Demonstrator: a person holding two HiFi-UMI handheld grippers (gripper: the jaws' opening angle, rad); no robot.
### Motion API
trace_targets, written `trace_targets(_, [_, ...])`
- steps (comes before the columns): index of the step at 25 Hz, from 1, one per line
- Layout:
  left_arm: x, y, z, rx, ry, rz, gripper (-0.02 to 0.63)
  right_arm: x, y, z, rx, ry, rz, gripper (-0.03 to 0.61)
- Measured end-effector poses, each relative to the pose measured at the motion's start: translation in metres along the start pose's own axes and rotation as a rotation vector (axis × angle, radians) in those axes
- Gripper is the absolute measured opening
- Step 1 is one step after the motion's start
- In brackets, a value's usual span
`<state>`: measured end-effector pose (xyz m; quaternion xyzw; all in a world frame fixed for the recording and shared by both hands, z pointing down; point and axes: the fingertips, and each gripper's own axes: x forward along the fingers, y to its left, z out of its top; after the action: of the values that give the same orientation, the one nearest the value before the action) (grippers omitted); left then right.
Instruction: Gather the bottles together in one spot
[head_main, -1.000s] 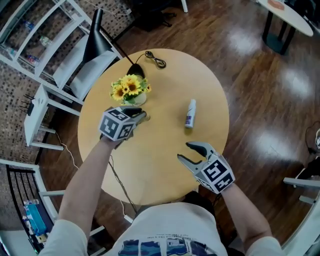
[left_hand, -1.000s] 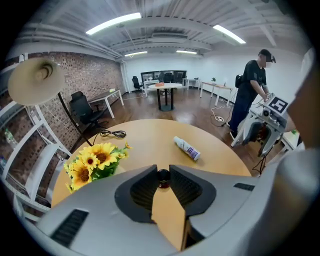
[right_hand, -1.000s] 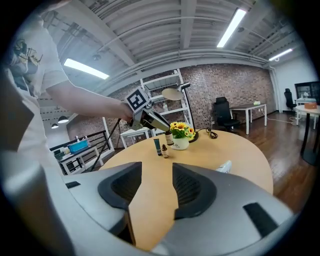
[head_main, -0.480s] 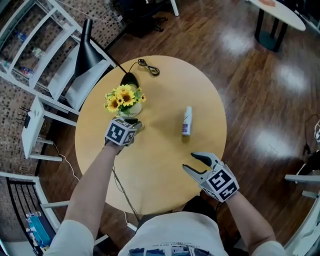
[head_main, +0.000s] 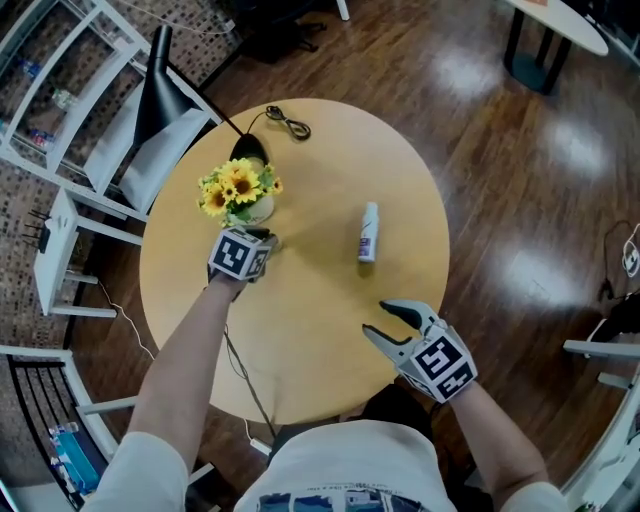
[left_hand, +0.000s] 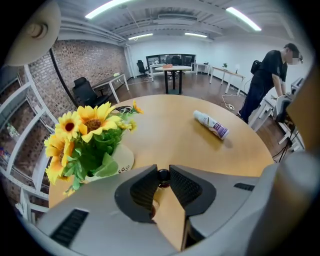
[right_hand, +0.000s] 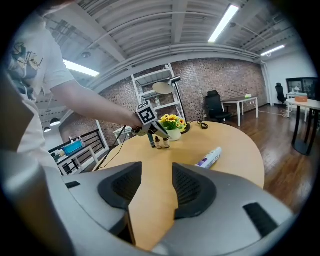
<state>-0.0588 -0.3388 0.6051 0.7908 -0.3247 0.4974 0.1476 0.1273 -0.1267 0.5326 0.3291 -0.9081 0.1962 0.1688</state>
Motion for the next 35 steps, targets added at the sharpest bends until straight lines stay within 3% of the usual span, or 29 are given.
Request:
trace_targets(20, [0.01, 0.008, -0.018, -0.014, 0.034, 0.013, 0.083, 0.002, -0.003, -0.01, 0.023, 0.02, 0.003, 0.219])
trace_targets(23, [0.006, 0.01, -0.019, -0.016, 0.027, 0.03, 0.138, -0.001, -0.001, -0.01, 0.024, 0.023, 0.006, 0.218])
trace_targets(31, [-0.035, 0.01, -0.006, 0.019, -0.092, 0.121, 0.146, -0.013, 0.004, -0.013, 0.003, 0.036, -0.006, 0.219])
trace_targets(35, [-0.086, 0.0, -0.001, -0.053, -0.228, 0.183, 0.146, -0.011, 0.013, -0.012, -0.013, 0.041, 0.008, 0.218])
